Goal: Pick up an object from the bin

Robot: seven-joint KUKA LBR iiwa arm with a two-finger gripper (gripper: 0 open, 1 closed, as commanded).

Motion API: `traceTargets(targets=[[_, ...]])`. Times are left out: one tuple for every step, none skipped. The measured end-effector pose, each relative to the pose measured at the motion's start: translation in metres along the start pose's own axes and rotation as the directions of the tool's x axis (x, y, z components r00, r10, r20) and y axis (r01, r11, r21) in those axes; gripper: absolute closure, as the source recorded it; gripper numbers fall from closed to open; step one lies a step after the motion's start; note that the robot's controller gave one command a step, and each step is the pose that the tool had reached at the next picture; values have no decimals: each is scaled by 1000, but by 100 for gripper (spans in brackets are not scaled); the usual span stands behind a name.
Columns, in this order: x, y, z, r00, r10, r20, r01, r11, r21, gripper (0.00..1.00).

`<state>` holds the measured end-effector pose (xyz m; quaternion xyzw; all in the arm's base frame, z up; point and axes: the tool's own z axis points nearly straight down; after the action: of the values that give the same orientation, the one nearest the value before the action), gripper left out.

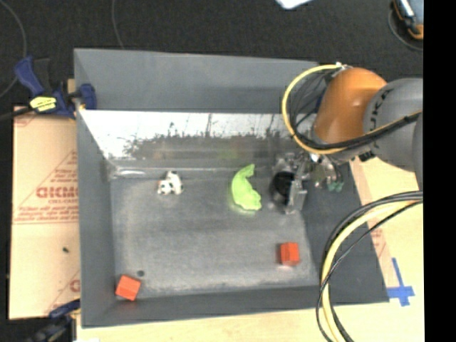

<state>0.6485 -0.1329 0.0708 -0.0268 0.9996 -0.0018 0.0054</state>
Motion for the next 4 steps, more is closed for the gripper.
traceTargets(targets=[[0,0,0,1000,-1,0,1,1000,0,100],[0,0,0,1000,-2,0,2,1000,0,100],[0,0,0,1000,-2,0,2,1000,0,100],[0,0,0,1000,-3,0,3,1000,0,100]])
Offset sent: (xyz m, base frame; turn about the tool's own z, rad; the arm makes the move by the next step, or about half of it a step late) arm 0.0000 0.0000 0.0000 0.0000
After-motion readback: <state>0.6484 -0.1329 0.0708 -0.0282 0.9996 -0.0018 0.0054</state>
